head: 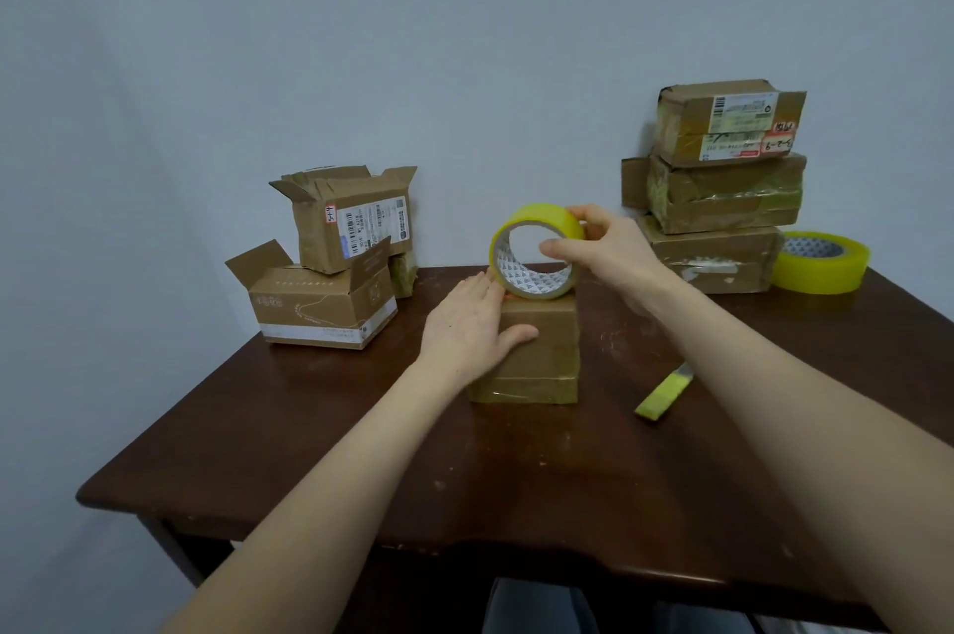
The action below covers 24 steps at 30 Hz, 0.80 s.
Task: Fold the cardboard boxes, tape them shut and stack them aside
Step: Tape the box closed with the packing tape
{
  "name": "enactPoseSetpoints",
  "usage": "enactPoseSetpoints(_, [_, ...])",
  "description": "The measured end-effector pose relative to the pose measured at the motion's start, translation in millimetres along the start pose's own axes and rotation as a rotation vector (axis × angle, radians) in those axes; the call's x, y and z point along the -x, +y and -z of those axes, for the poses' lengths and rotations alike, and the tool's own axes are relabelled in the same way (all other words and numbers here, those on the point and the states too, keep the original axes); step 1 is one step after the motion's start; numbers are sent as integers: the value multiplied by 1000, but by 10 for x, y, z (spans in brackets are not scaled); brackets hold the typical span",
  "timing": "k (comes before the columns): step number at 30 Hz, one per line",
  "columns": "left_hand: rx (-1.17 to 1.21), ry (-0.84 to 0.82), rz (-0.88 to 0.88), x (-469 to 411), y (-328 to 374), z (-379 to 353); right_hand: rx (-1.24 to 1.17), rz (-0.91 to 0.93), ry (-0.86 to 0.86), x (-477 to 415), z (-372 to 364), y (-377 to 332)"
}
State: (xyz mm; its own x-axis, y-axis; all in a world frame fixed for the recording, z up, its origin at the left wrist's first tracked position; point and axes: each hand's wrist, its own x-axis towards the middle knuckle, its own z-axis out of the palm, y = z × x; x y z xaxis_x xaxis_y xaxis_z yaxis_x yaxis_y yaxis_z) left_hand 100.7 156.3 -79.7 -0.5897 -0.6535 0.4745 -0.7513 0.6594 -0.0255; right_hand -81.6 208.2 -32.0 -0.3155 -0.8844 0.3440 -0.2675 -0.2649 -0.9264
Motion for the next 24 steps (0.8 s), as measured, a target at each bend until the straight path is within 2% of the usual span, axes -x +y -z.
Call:
enactPoseSetpoints(9, [3, -81, -20, -21, -11, 48, 204, 53, -55, -90, 357, -176])
enactPoseSetpoints(17, [-41, -104, -31, -3, 31, 44, 249, 70, -81, -43, 411, -186])
enactPoseSetpoints(21, [-135, -125, 63, -96, 303, 103, 14, -26, 43, 55, 344, 67])
enactPoseSetpoints(24, [-127, -48, 63, -163, 509, 36, -210, -79, 137, 116, 284, 252])
